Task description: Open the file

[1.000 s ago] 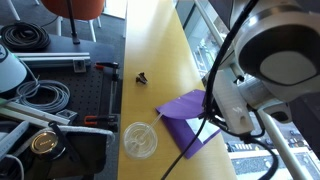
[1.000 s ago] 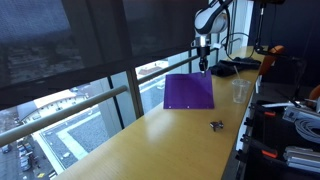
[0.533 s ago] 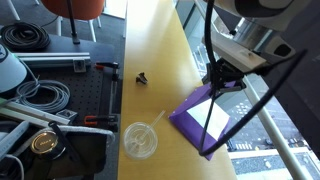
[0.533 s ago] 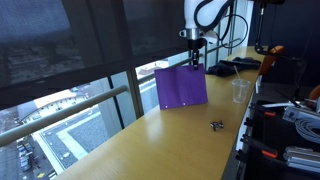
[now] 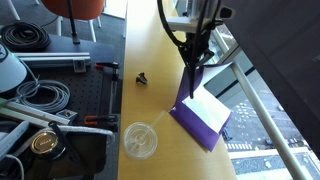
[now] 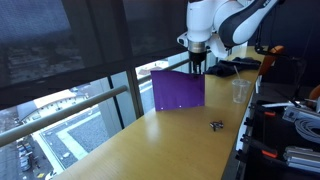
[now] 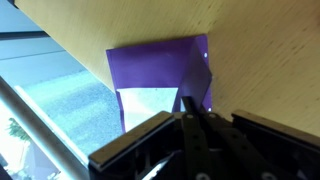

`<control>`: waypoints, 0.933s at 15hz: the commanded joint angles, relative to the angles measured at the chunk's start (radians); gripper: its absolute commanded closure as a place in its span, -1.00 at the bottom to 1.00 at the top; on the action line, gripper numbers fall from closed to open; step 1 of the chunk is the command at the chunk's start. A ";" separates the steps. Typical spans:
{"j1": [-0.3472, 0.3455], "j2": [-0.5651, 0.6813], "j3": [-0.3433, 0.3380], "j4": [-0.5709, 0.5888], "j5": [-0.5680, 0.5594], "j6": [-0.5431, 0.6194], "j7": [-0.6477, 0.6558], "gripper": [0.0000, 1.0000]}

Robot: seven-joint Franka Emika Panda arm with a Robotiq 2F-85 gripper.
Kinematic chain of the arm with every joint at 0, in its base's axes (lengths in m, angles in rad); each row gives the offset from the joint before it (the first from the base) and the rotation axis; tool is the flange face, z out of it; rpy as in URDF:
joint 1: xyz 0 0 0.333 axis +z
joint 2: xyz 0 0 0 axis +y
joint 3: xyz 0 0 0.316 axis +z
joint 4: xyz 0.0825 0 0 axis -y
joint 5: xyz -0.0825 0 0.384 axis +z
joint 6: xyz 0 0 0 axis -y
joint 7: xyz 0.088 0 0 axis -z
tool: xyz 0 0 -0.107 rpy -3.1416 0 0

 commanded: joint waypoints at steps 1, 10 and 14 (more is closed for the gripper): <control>0.047 -0.058 0.035 -0.111 -0.142 -0.009 0.161 0.99; 0.105 -0.034 0.151 -0.167 -0.175 -0.058 0.333 0.99; 0.108 -0.007 0.169 -0.139 -0.154 -0.081 0.356 0.99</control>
